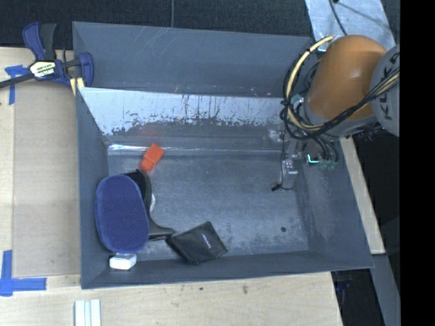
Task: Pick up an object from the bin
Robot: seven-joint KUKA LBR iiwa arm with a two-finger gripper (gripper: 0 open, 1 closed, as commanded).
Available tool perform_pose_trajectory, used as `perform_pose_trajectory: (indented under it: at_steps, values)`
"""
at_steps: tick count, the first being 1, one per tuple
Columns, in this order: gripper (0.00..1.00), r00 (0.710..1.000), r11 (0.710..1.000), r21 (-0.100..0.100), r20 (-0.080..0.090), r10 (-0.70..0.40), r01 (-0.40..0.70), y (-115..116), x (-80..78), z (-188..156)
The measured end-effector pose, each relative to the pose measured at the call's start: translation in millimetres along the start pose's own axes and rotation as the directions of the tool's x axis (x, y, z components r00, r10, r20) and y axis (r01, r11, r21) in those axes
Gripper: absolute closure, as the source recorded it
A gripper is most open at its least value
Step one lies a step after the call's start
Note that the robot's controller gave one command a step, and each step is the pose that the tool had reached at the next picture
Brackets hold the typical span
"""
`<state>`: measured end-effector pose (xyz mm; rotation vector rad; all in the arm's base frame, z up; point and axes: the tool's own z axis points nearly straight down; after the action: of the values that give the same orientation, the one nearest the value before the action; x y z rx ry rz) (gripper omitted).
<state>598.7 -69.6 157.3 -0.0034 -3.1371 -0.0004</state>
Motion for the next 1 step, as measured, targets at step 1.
perform_pose_trajectory:
  at_steps: [1]
  values:
    - [0.0, 0.99, 0.99, -0.003, 0.002, -0.143, 0.143, 108.4, 43.6, 90.2]
